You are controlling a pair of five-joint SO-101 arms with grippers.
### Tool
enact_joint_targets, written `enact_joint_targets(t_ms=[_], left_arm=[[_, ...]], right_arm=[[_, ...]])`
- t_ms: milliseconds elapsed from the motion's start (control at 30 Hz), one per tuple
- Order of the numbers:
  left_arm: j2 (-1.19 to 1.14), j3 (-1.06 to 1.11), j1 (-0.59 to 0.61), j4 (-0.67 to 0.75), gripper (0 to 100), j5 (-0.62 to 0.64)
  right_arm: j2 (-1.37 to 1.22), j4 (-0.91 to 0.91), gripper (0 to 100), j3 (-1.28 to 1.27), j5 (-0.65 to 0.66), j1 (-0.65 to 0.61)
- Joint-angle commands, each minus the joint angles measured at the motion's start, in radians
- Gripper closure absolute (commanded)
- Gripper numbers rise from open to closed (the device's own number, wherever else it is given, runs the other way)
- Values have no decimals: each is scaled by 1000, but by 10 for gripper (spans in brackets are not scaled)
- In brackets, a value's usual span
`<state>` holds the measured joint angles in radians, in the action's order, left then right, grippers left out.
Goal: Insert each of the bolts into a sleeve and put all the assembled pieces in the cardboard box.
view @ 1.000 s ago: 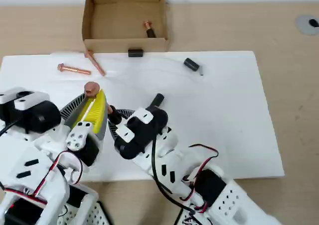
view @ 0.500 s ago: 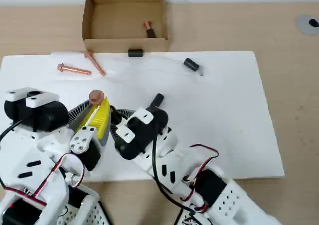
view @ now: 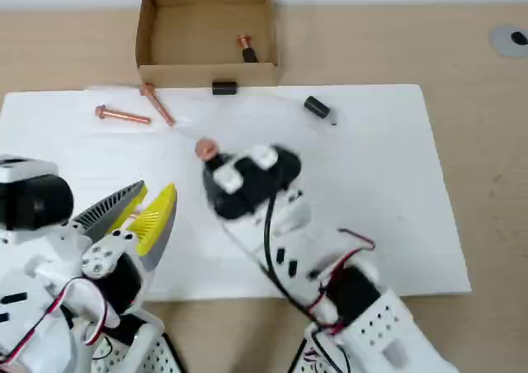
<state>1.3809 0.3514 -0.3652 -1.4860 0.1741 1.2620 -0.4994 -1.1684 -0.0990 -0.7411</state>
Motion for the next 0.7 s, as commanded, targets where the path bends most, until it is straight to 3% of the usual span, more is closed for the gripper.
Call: enact_joint_targets(t_ms=[0, 133, 267, 433, 533, 667], left_arm=[[-134, -103, -5, -130, 871, -35], [-272, -103, -3, -172, 872, -158], [-337, -103, 48, -164, 872, -189], [-403, -15, 273, -95, 872, -193], [-433, 100, 407, 18, 872, -189], [-452, 173, 489, 95, 872, -187]], right_arm=[[-202, 15, 989, 255, -12, 139], [-507, -34, 989, 559, -14, 294], [-802, -176, 989, 905, -54, 340], [-1188, -279, 989, 1311, -69, 346], [-1426, -327, 989, 1555, -68, 348], [-1735, -391, 989, 1890, -68, 366]])
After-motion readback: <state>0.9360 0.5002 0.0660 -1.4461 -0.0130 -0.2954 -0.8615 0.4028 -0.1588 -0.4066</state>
